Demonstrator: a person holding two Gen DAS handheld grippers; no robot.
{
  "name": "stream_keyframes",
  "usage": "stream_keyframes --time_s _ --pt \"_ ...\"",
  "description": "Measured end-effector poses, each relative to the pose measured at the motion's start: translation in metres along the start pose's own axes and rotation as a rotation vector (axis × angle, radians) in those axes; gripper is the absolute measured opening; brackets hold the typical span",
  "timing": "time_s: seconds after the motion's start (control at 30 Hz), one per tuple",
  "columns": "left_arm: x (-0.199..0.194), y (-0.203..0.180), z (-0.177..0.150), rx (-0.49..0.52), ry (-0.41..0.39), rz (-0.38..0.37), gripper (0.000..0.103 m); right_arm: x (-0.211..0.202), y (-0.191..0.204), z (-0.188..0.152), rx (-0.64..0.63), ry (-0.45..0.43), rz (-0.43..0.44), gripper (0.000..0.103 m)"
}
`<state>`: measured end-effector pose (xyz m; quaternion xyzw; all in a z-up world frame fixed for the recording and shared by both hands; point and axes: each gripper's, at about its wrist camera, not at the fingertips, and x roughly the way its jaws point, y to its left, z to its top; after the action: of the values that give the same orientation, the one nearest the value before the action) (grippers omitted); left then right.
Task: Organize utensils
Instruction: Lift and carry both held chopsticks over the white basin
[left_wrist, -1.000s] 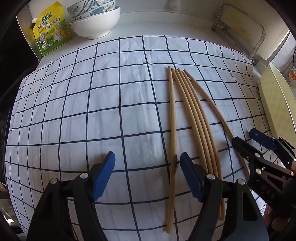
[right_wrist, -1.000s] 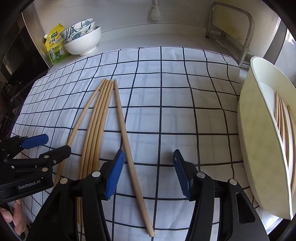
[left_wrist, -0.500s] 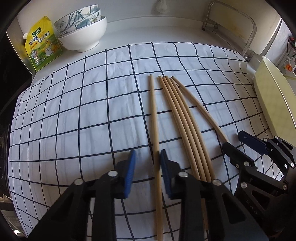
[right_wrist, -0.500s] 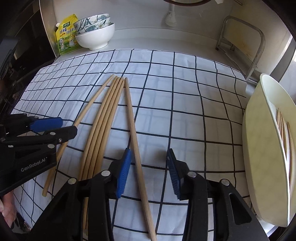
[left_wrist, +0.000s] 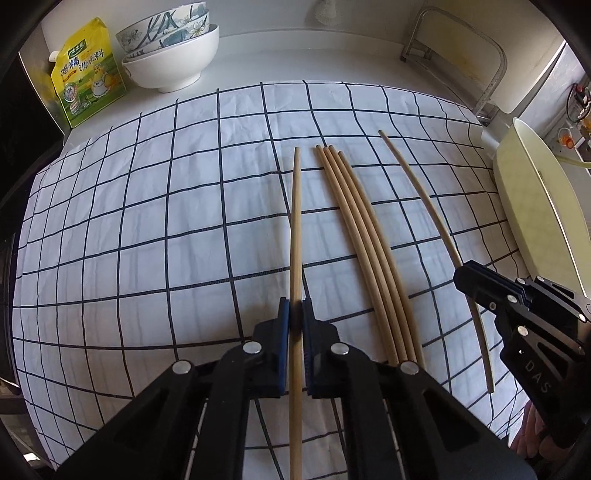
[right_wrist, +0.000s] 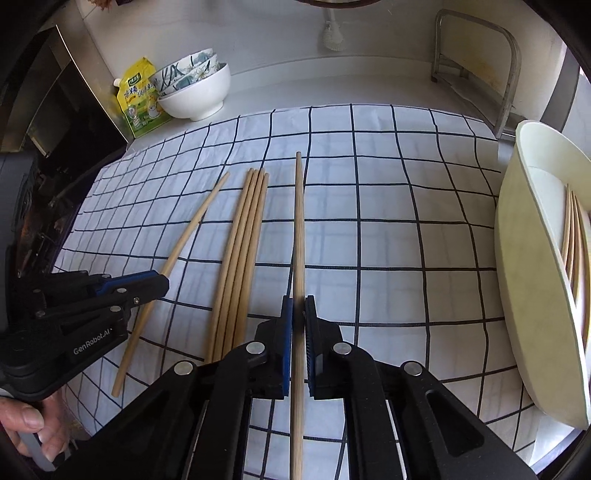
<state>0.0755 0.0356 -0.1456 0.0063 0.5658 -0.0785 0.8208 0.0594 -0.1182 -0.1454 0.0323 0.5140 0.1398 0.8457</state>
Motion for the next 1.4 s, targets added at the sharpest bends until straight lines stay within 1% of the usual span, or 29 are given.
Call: stream_keyframes --time_s 0.2,0.37,0.5,0.6,0.73,0.87,0.97,1.07,1.23,1.4 --pt "-0.032 -0.016 0.012 0.039 -0.058 -0.016 0.008 -0.038 -0.001 0.01 0.014 -0.059 0.035 0.006" --pt "-0.056 -0.044 0.03 0.091 -0.123 -0.049 0.008 -0.073 -0.017 0.014 0.041 -0.12 0.013 0.006" --pt "-0.07 -0.079 0.048 0.149 -0.159 -0.095 0.008 -0.099 -0.047 0.014 0.088 -0.167 -0.034 0.006" --pt "-0.079 -0.111 0.061 0.201 -0.184 -0.139 0.008 -0.119 -0.078 0.012 0.146 -0.202 -0.074 0.006" --pt "-0.086 -0.161 0.079 0.286 -0.203 -0.22 0.007 -0.139 -0.124 0.006 0.245 -0.235 -0.13 0.006" --pt "-0.083 -0.215 0.092 0.381 -0.213 -0.264 0.007 -0.154 -0.167 -0.004 0.344 -0.256 -0.182 0.006" --pt "-0.075 -0.249 0.1 0.436 -0.195 -0.295 0.008 -0.156 -0.191 -0.01 0.402 -0.255 -0.212 0.006" --pt "-0.062 -0.277 0.103 0.493 -0.179 -0.304 0.008 -0.153 -0.211 -0.015 0.457 -0.246 -0.225 0.006" --pt "-0.04 -0.31 0.108 0.55 -0.138 -0.31 0.008 -0.141 -0.237 -0.019 0.518 -0.218 -0.234 0.006" --pt "-0.024 -0.325 0.113 0.572 -0.112 -0.298 0.008 -0.129 -0.251 -0.018 0.542 -0.195 -0.234 0.006"
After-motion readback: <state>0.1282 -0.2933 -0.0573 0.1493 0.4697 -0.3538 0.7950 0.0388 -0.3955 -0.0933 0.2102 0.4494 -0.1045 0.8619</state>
